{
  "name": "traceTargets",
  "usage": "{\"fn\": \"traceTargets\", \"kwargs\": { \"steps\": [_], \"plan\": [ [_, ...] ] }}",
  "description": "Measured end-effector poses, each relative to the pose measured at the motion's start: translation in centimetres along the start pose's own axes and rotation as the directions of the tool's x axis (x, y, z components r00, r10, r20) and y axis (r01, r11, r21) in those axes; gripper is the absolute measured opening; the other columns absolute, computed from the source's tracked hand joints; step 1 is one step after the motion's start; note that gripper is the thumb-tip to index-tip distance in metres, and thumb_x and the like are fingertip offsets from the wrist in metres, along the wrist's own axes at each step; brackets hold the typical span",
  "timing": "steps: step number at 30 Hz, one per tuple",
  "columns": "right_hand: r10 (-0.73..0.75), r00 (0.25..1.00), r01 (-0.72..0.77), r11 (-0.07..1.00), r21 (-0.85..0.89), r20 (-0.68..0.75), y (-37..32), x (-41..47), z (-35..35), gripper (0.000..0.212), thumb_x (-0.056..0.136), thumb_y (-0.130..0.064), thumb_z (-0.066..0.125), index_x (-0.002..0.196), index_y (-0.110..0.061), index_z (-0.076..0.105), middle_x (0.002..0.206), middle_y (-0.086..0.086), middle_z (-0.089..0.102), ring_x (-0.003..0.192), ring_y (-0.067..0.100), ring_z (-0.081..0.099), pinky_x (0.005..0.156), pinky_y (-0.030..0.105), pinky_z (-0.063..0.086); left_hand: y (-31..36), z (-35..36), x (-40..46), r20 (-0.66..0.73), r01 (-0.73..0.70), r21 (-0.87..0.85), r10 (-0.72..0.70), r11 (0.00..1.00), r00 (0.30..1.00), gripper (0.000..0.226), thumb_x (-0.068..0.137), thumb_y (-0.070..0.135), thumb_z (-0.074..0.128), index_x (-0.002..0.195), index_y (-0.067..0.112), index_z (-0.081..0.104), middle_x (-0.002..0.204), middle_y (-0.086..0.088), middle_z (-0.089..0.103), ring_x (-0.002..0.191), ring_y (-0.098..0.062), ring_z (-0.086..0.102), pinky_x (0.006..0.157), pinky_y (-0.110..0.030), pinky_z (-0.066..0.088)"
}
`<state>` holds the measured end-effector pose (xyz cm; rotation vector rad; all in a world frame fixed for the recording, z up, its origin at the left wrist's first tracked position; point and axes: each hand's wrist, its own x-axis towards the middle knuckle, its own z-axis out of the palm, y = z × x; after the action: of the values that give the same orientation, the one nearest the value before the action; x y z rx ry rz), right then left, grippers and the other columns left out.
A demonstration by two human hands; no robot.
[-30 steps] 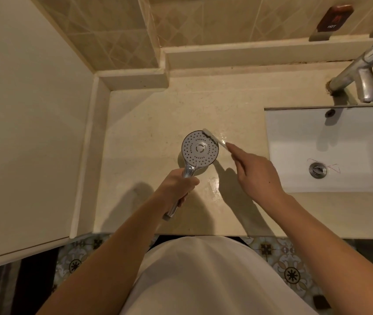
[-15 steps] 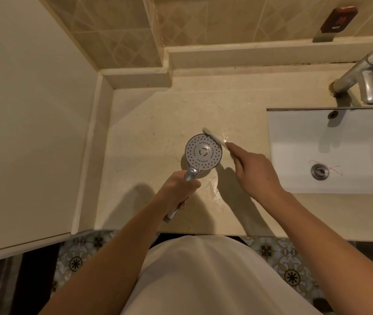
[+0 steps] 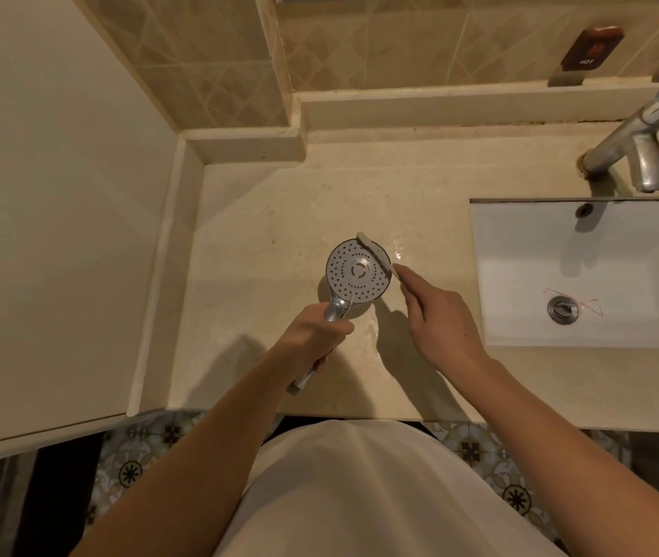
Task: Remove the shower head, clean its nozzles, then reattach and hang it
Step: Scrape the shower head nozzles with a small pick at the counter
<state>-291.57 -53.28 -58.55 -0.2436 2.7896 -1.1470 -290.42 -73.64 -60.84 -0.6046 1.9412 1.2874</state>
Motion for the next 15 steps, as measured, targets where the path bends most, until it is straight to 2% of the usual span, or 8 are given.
{"fn": "traceTargets", "kwargs": {
  "steps": [3,6,11,13,15],
  "plan": [
    [-0.054,0.994,0.061,0.995,-0.074,0.094,-0.4,-0.5,0.6,0.043,0.100,-0.019,0.042,0.142,-0.030,0.047,0.075,0.005,0.070,0.064,0.023,0.062,0.058,0.038,0.051,-0.1,0.0,0.0,-0.003,-0.011,-0.001,0.011,1.000,1.000,0.023,0.091,0.015,0.061,0.109,0.000,0.060,0.059,-0.006,0.051,0.040,-0.015,0.043,0.043,-0.027,0.040],
    [-0.076,0.983,0.097,0.988,-0.120,0.169,-0.8,-1.0,1.2,0.044,0.100,-0.020,0.042,0.143,-0.031,0.046,0.085,0.004,0.072,0.071,0.025,0.064,0.060,0.038,0.051,-0.2,0.0,0.0,-0.004,-0.023,0.013,0.023,1.000,1.000,0.014,0.092,0.017,0.061,0.101,0.006,0.060,0.058,-0.006,0.051,0.039,-0.015,0.043,0.043,-0.027,0.040],
    [0.040,0.999,-0.041,0.996,-0.081,-0.022,-0.4,0.0,0.1,0.044,0.100,-0.019,0.041,0.142,-0.029,0.046,0.073,0.005,0.067,0.062,0.022,0.060,0.058,0.037,0.051,-0.1,0.0,-0.2,0.023,-0.041,0.019,0.041,0.999,0.999,0.013,0.091,0.017,0.061,0.100,0.008,0.059,0.060,-0.005,0.051,0.041,-0.014,0.043,0.042,-0.026,0.041],
    [0.033,0.999,-0.035,0.997,-0.076,-0.028,-0.3,0.2,-0.2,0.044,0.100,-0.018,0.041,0.142,-0.029,0.047,0.071,0.005,0.066,0.061,0.023,0.060,0.057,0.037,0.050,-0.2,-0.1,-0.2,0.026,-0.054,0.019,0.053,0.998,0.998,0.014,0.091,0.018,0.061,0.100,0.007,0.059,0.058,-0.004,0.051,0.040,-0.013,0.043,0.042,-0.026,0.041],
    [-0.011,0.999,0.015,0.993,-0.116,0.039,-0.4,0.0,-0.2,0.045,0.099,-0.018,0.043,0.142,-0.030,0.047,0.073,0.006,0.068,0.062,0.024,0.061,0.057,0.037,0.050,-0.2,-0.1,-0.1,0.020,-0.060,0.026,0.059,0.998,0.998,0.020,0.092,0.018,0.061,0.104,0.001,0.060,0.057,-0.004,0.051,0.038,-0.012,0.043,0.040,-0.025,0.041]
  ]
}}
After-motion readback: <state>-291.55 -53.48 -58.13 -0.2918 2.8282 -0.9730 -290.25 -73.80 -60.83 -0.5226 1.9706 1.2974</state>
